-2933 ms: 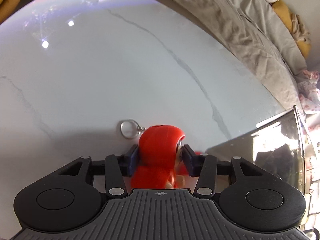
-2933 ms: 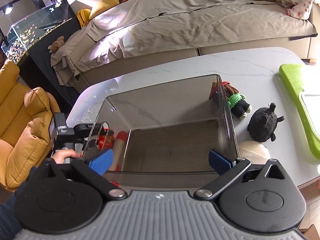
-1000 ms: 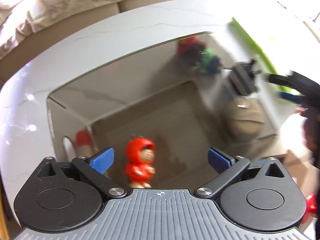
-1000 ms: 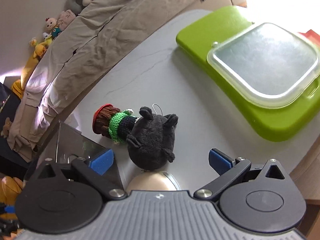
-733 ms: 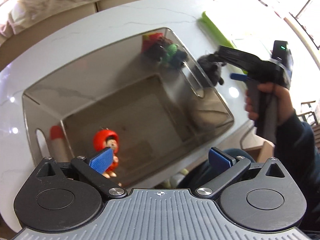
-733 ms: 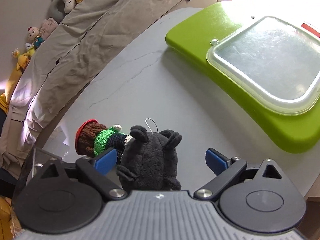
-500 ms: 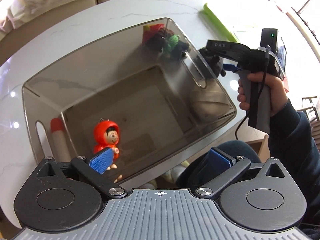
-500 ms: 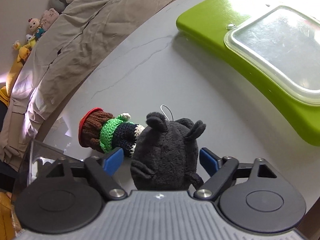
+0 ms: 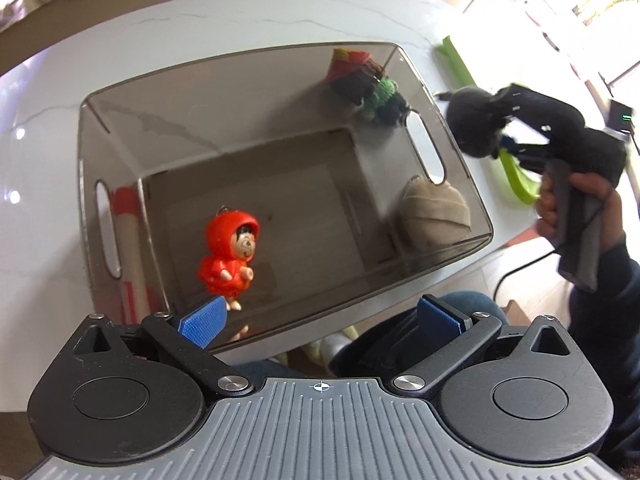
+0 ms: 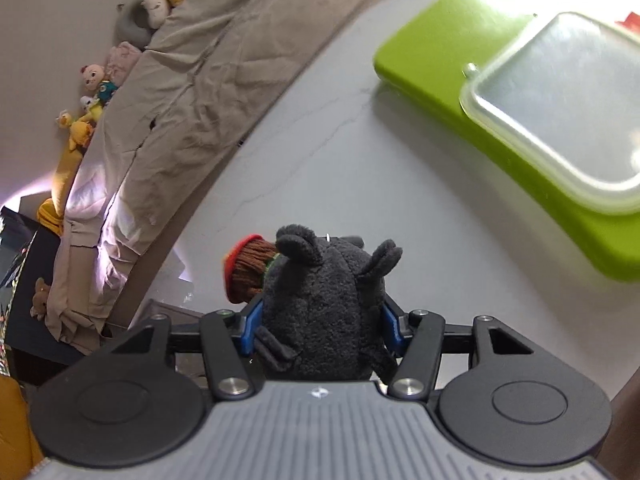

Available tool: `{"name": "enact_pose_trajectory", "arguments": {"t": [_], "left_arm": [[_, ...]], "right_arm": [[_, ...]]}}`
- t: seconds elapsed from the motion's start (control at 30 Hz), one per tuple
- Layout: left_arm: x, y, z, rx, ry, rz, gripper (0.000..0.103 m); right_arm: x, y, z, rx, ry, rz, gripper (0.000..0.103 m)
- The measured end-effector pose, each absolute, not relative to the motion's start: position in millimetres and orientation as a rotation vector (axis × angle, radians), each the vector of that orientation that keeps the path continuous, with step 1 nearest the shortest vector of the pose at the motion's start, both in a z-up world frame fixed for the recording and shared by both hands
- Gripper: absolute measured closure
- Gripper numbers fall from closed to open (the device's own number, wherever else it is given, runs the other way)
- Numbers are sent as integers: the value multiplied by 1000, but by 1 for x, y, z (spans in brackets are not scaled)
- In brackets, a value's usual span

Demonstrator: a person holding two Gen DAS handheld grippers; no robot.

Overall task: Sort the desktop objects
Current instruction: 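Drop the black plush into the bin with the right tool while the left tool moves toward the rocket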

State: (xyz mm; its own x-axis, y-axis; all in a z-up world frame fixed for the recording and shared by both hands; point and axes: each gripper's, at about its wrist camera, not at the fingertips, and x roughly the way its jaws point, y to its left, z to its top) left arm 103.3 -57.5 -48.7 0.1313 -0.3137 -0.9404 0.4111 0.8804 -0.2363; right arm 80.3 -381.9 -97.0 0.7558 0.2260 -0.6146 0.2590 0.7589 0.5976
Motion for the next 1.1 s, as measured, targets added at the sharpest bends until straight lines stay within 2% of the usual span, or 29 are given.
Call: {"name": "enact_pose_trajectory", "arguments": {"t": [0.23,0.3,0.37,0.6,0.8,1.0,1.1], "left_arm": [[98,2,-40,-88,1279,-478,0],[96,22,-40,-133,1265,-453,0],[93,42,-42,-177,1255,-431,0],[85,112,-61,-331,1242,-330,0],[83,152,-98,-455,1293,-261,0],[84,156,-119,-522,1335,-270,0],[87,149,-115,-499,1329,-269,0]], "right_arm": [[76,-365,-50,668,703,83,43],[84,-360,-17,577,744,149,42],[98,-328,-14,473,833,198,41],[148,-236,-71,148,1179,192,41],[155,-212,-101,65,1317,162,40],[150,-189,-128,-4,1415,143,35],[144,-196,-118,23,1386,165,26]]}}
